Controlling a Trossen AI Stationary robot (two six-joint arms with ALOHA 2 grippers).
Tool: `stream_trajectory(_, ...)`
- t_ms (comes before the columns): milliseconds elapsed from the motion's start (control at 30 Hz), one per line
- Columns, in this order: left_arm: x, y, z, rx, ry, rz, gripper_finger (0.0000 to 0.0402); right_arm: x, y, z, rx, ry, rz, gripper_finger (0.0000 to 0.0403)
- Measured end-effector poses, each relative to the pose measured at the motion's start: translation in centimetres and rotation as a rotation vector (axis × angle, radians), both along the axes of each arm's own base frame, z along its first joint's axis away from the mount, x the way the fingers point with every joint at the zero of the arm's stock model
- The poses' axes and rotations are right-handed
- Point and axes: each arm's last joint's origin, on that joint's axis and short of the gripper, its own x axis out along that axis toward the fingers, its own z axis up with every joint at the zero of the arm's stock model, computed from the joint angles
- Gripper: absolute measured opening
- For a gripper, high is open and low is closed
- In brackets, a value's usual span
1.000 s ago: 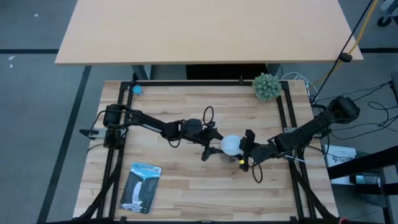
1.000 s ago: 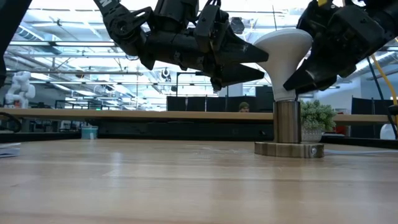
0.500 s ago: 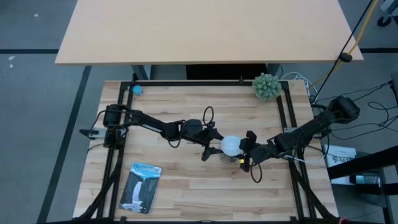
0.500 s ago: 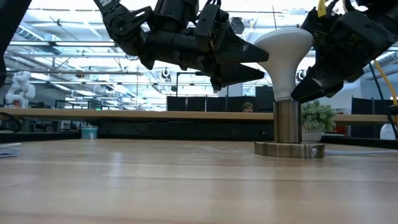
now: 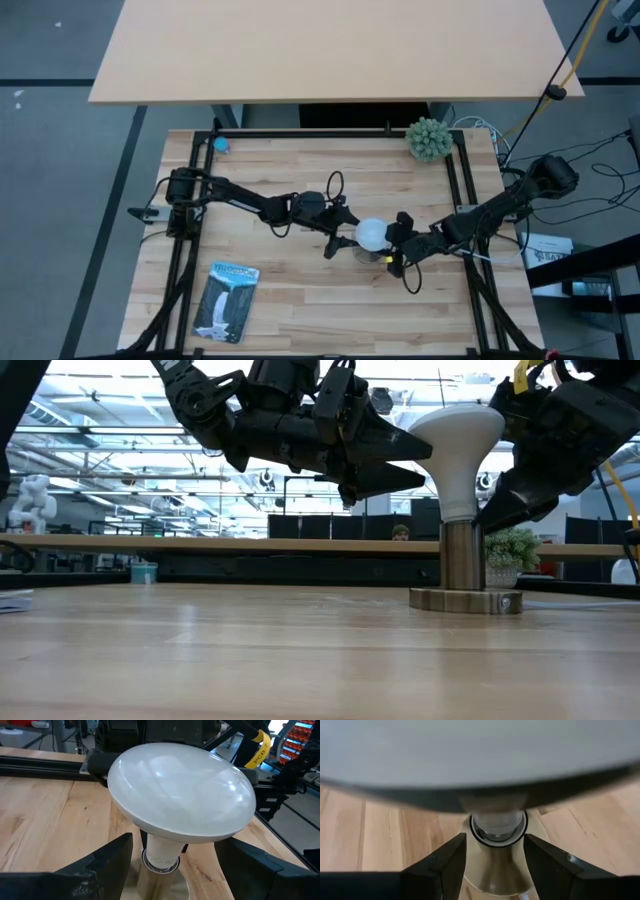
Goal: Screw lightbulb
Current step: Insert the lightbulb into the bronze lamp socket
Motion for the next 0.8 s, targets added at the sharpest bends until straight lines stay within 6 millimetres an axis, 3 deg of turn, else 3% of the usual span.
stream_trajectory(300, 0.0, 0.0, -0.01, 0.001, 0.0, -0.001, 0.0284, -0.86, -0.25, -0.89, 0.036, 0.121, -0.039, 0.019)
stream_trajectory(800, 0.0, 0.0, 0.0, 0.001, 0.0, -0.001, 0.0284, -0.86, -0.12, -0.87, 0.079, 0.132, -0.021, 0.0189)
